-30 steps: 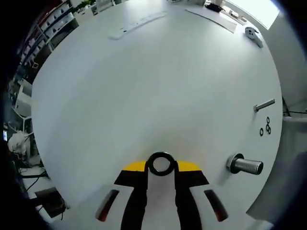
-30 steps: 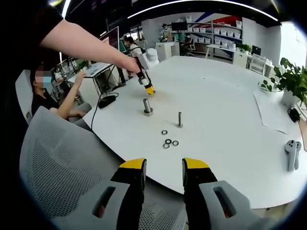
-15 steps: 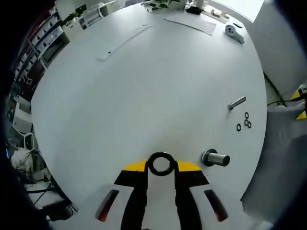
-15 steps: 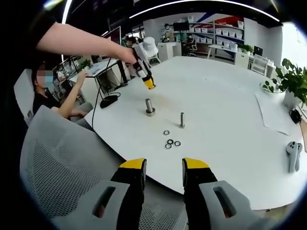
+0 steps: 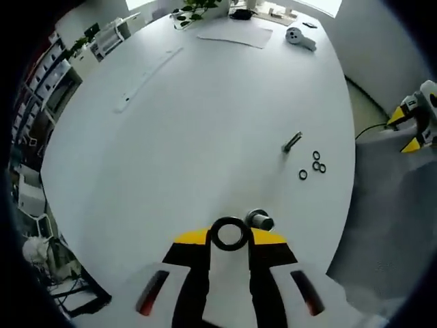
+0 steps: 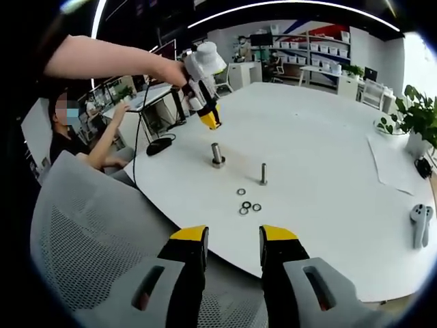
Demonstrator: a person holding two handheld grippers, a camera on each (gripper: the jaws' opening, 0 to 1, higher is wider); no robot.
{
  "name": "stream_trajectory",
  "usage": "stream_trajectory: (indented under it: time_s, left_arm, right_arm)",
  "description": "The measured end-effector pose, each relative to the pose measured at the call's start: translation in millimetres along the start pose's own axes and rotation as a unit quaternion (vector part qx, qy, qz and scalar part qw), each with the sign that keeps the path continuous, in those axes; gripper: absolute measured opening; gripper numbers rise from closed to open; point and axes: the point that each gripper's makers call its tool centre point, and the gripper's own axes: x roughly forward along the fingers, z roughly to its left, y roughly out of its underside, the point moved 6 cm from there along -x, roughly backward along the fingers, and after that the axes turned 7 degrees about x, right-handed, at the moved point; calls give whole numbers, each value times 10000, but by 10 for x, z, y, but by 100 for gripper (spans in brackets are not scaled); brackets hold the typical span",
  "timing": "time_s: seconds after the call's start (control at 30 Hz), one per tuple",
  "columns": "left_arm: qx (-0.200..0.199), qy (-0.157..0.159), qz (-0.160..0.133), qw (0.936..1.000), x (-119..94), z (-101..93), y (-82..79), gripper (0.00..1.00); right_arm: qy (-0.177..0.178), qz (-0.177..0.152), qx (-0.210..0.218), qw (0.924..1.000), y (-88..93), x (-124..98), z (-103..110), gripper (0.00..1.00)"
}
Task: Place the washer onto the threaded stud by aligning its center hole with the stud, sliding it down to the base, and recovering from edge contact or off-axis alignment until the washer reaches the visible bottom stop.
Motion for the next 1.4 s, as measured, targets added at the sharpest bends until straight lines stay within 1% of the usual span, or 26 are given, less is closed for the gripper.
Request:
stream_trajectory:
  time_s: [0.03,0.07,0.1,0.27,0.37,0.5,0.6,0.8,0.93,1.07,1.17,1.3,1.4]
  left_arm:
    - [64,34,17,10000,17,24,6,19]
    - [94,73,42,9999,29,-1,0,19]
    - [158,113,70,9998,43,-76,-27,19]
    - [338,170,163,9992,132,-234,-64,19]
    - [378,202,236,9988,233,-204,-24,19]
    - [397,193,277,9986,241,-202,-38,19]
    - [475,184,359,9981,308,-182,-28,19]
    - [620,183,495,9967,364,-143,-16,19]
    - [676,198,555,9960,351,-193,-59,19]
    - [800,192,663,9944,387,-192,-29,19]
    - [764,206,659,9947,395,-212,-34,19]
    - [803,191,713,9940,505,-239,-8,19]
    - [819,177,766,9935,618,-228,44,19]
  right_arm:
    - [22,21,22,10000,5,1,-8,33]
    - [34,22,25,10000,5,0,-12,33]
    - [33,17,39,10000,3,0,-11,33]
    - [-3,73,35,10000,19,10,-3,33]
    - [-13,69,21,10000,17,3,4,33]
    - [-32,50,24,10000,15,3,1,33]
    - [-49,56,15,10000,18,10,8,33]
    - [-51,49,37,10000,18,4,8,33]
    - [-62,60,20,10000,19,15,10,33]
    - [-53,63,23,10000,19,10,10,33]
    - [-56,60,28,10000,15,10,5,33]
    - [-44,84,21,10000,24,14,5,33]
    - [-35,91,27,9999,26,16,1,33]
